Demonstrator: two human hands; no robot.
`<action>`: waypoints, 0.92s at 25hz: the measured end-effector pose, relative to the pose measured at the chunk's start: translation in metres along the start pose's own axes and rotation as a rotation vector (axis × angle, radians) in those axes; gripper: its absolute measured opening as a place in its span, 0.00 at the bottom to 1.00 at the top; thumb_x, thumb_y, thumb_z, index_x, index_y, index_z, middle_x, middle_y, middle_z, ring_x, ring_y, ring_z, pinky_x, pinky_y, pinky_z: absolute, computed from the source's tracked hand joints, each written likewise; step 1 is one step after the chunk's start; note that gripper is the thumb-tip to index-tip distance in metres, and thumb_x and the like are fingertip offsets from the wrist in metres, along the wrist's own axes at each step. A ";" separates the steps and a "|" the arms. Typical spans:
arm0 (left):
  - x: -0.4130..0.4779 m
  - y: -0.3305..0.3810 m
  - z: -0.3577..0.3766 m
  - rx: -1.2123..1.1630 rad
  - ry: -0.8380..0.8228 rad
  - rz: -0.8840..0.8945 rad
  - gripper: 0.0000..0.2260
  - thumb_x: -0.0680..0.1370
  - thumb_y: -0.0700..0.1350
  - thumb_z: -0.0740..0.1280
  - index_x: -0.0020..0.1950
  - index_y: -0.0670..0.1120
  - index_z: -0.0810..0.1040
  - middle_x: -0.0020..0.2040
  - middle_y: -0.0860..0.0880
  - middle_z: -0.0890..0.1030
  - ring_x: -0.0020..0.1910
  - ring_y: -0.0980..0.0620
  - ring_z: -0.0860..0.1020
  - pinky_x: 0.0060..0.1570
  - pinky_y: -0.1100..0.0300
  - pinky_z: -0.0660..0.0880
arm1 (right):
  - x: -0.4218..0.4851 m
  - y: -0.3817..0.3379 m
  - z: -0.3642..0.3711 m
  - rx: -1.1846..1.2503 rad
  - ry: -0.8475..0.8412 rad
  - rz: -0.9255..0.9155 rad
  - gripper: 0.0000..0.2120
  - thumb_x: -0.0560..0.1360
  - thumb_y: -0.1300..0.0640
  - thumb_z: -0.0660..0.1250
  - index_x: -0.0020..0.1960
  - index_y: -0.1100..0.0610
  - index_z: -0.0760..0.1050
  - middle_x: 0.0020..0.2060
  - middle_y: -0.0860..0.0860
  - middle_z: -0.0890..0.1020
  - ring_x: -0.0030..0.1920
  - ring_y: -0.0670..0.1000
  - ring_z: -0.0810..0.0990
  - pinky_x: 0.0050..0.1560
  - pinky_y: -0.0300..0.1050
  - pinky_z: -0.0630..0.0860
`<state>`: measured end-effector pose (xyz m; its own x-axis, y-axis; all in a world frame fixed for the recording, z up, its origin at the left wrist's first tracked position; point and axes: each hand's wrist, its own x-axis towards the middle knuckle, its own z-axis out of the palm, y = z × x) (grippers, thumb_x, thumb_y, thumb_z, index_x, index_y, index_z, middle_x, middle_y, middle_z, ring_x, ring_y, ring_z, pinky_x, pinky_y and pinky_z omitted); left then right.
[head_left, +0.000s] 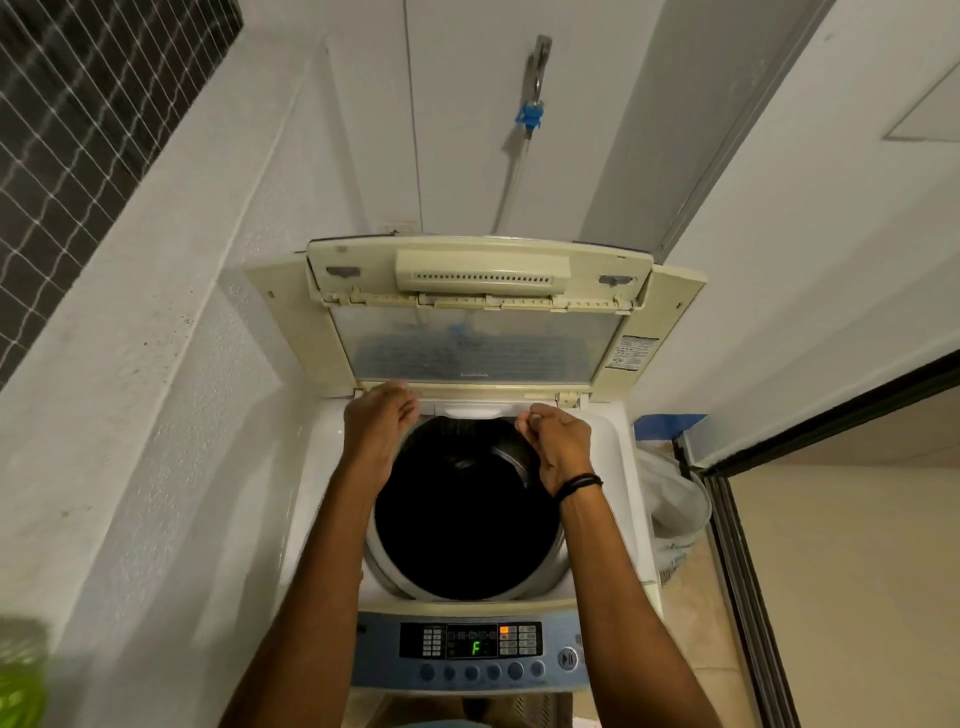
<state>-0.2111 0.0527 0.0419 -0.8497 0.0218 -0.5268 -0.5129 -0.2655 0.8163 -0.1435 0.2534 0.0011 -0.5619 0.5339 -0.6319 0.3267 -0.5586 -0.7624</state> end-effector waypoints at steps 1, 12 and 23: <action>-0.007 0.014 0.003 0.035 -0.013 0.080 0.06 0.76 0.35 0.68 0.41 0.44 0.78 0.44 0.39 0.78 0.47 0.45 0.76 0.50 0.55 0.77 | -0.008 -0.013 0.002 -0.009 -0.020 -0.061 0.12 0.76 0.74 0.64 0.42 0.60 0.81 0.38 0.57 0.83 0.39 0.52 0.82 0.49 0.43 0.82; 0.004 0.147 0.082 1.314 0.041 0.959 0.24 0.79 0.63 0.57 0.65 0.49 0.78 0.63 0.45 0.80 0.63 0.42 0.75 0.62 0.48 0.69 | -0.045 -0.189 0.083 -1.309 -0.056 -1.175 0.25 0.79 0.41 0.61 0.70 0.54 0.74 0.65 0.57 0.78 0.66 0.57 0.75 0.68 0.52 0.71; -0.006 0.117 0.051 1.622 -0.096 0.944 0.26 0.79 0.67 0.48 0.61 0.54 0.76 0.59 0.48 0.81 0.60 0.44 0.74 0.57 0.44 0.65 | -0.057 -0.166 0.055 -1.594 -0.232 -1.102 0.29 0.77 0.31 0.55 0.51 0.55 0.80 0.40 0.51 0.82 0.43 0.54 0.81 0.46 0.48 0.72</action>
<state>-0.2717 0.0706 0.1528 -0.8584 0.4942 0.1375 0.5129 0.8285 0.2246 -0.2074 0.2812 0.1714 -0.9976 0.0362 0.0584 0.0212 0.9707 -0.2392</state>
